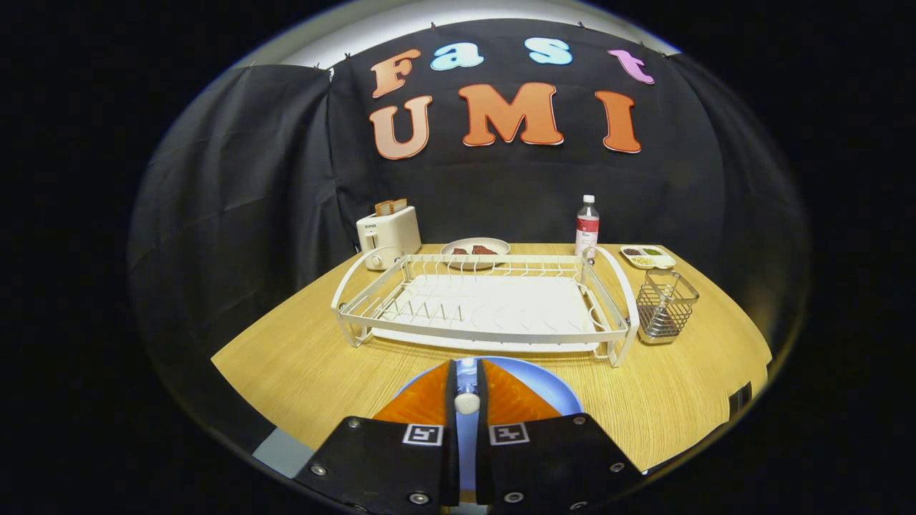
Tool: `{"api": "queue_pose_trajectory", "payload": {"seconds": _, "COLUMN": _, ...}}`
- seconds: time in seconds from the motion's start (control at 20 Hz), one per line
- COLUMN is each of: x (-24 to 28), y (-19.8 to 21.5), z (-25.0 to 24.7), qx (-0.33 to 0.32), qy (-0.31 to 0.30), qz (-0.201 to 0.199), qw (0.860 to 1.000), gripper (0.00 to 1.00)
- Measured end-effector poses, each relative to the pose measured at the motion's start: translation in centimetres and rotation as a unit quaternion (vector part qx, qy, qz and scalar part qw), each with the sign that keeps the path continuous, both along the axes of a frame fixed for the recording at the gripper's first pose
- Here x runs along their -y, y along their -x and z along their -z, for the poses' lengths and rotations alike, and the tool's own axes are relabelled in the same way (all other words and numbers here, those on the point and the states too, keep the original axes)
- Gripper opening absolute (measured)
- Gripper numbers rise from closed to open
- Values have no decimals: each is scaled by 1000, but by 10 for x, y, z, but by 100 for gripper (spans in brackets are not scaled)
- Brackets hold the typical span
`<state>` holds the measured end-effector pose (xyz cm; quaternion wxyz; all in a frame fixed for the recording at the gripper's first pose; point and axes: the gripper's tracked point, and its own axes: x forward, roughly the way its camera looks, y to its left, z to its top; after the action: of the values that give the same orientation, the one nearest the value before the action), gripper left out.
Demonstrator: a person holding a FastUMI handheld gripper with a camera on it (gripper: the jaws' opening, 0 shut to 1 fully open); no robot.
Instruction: Take the plate from the dish rack, then take the spoon from the basket and place it into the plate.
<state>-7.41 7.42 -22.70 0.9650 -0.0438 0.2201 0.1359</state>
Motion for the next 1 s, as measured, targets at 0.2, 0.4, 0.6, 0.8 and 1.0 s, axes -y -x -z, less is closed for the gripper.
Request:
{"api": "queue_pose_trajectory", "payload": {"seconds": 0.2, "x": 10, "y": 7, "z": 3, "qx": -16, "qy": 13, "qz": 4, "qw": 1000, "gripper": 21}}
{"api": "queue_pose_trajectory", "payload": {"seconds": 0.4, "x": 23, "y": 6, "z": -7, "qx": -19, "qy": 13, "qz": 14, "qw": 1000, "gripper": 48}}
{"api": "queue_pose_trajectory", "payload": {"seconds": 0.6, "x": 41, "y": -4, "z": -33, "qx": -9, "qy": 9, "qz": 31, "qw": 999, "gripper": 73}}
{"api": "queue_pose_trajectory", "payload": {"seconds": 0.8, "x": 63, "y": -17, "z": -69, "qx": 19, "qy": 16, "qz": 49, "qw": 998, "gripper": 98}}
{"api": "queue_pose_trajectory", "payload": {"seconds": 1.0, "x": 91, "y": -37, "z": -109, "qx": 45, "qy": 13, "qz": 73, "qw": 996, "gripper": 98}}
